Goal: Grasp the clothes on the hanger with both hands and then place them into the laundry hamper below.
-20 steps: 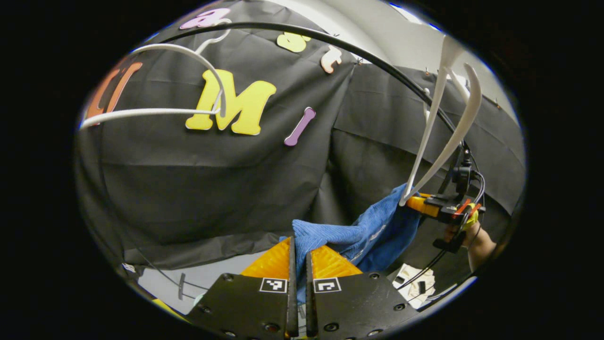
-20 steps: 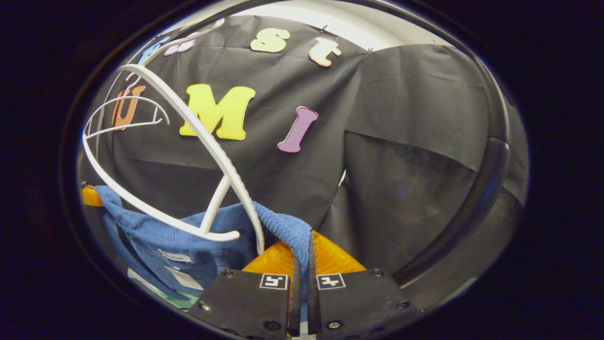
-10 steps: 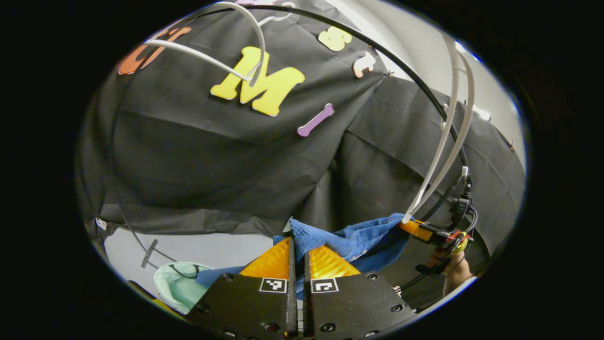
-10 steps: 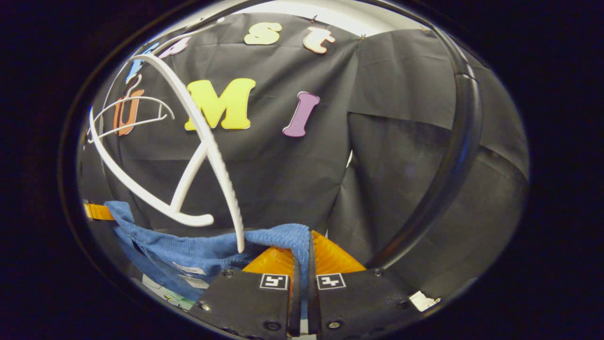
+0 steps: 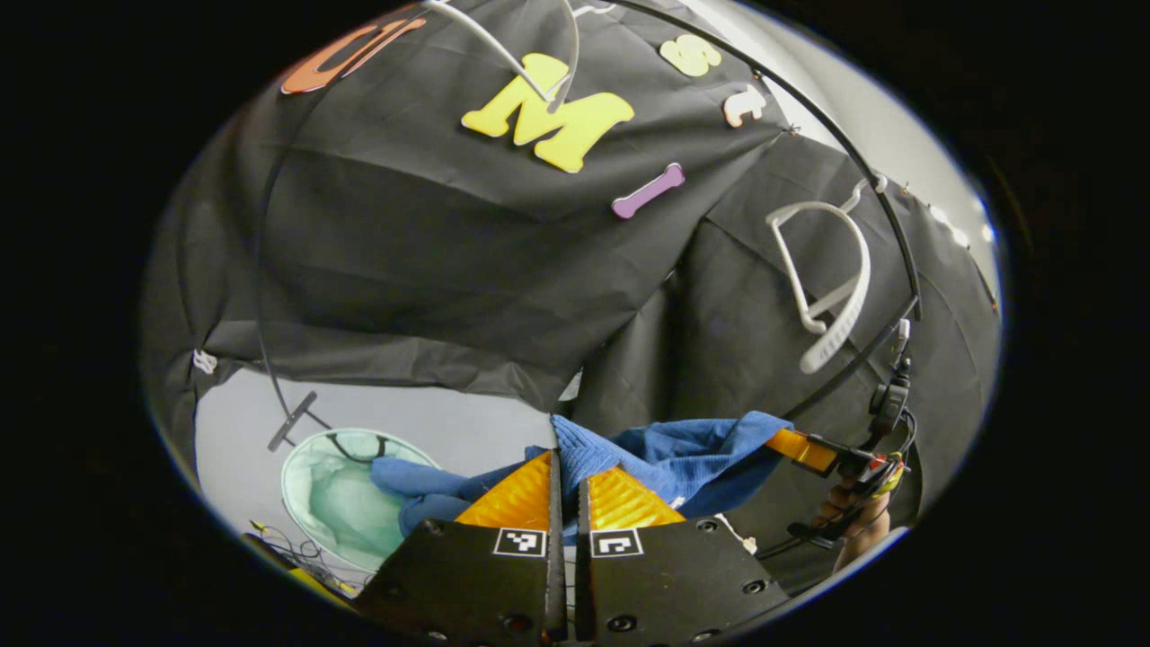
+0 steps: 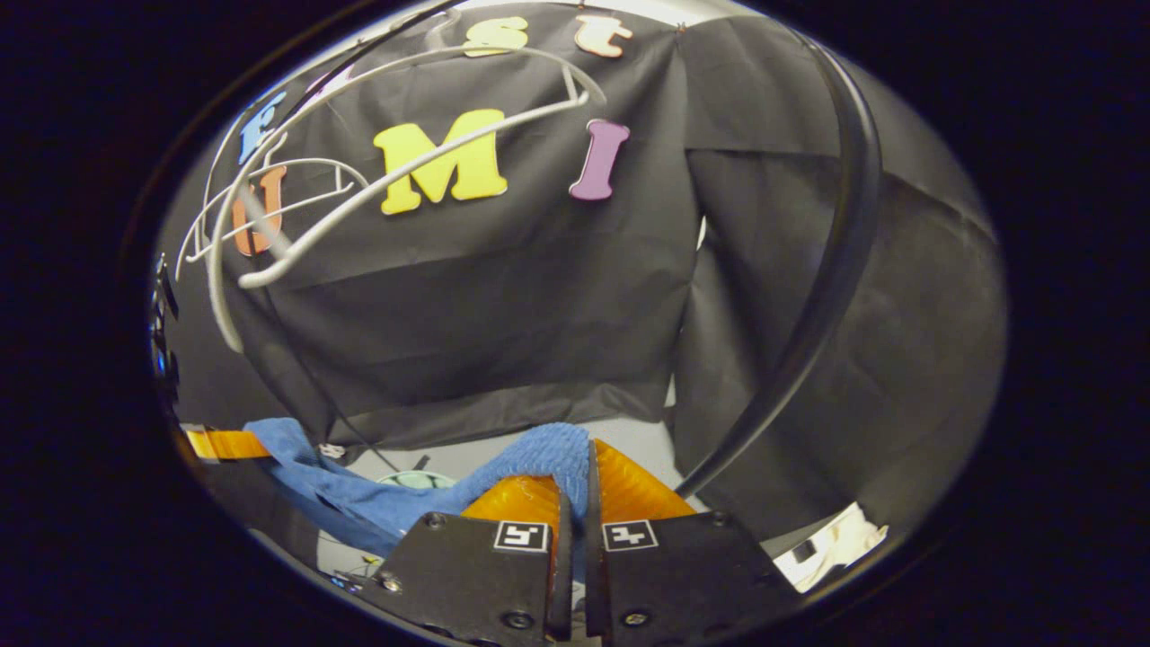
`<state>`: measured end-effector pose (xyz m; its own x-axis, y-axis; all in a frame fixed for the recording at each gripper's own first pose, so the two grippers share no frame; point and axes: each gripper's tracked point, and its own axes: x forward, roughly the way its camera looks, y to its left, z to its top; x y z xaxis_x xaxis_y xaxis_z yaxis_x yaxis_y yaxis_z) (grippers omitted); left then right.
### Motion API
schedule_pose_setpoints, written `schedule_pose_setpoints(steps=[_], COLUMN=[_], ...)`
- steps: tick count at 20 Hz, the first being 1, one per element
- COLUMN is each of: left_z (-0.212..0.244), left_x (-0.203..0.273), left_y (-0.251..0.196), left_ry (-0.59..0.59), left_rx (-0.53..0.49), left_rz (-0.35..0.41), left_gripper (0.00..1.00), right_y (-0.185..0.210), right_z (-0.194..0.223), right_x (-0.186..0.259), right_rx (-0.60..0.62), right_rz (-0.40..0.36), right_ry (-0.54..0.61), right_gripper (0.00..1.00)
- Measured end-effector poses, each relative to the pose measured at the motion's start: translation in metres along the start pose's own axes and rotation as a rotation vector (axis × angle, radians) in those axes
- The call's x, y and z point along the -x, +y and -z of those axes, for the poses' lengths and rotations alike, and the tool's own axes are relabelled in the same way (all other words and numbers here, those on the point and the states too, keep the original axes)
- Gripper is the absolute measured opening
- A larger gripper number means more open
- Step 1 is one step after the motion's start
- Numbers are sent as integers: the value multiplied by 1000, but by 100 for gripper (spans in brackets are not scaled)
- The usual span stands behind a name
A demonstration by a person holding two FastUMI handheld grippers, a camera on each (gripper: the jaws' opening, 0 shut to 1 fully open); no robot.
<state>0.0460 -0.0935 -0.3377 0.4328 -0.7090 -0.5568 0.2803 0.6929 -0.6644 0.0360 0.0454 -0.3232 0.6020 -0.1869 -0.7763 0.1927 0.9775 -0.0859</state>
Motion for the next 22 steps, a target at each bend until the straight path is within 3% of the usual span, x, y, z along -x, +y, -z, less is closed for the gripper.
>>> schedule_pose_setpoints(steps=[7, 11, 16, 22], left_z=[39, 48, 49, 33], left_x=[18, 26, 38, 54], left_y=[18, 30, 36, 43], left_ry=[33, 38, 30, 0], left_rx=[78, 60, 28, -5], left_rz=[-64, -120, -173, -207], left_gripper=[4, 3, 3, 3], right_y=[67, 119, 183, 248], right_z=[70, 109, 125, 117], right_x=[-10, -18, -19, -11], right_rx=[-96, -144, -170, -81], right_rz=[-200, -341, -472, -580], right_ry=[180, 299, 373, 383], right_gripper=[9, 9, 9, 9])
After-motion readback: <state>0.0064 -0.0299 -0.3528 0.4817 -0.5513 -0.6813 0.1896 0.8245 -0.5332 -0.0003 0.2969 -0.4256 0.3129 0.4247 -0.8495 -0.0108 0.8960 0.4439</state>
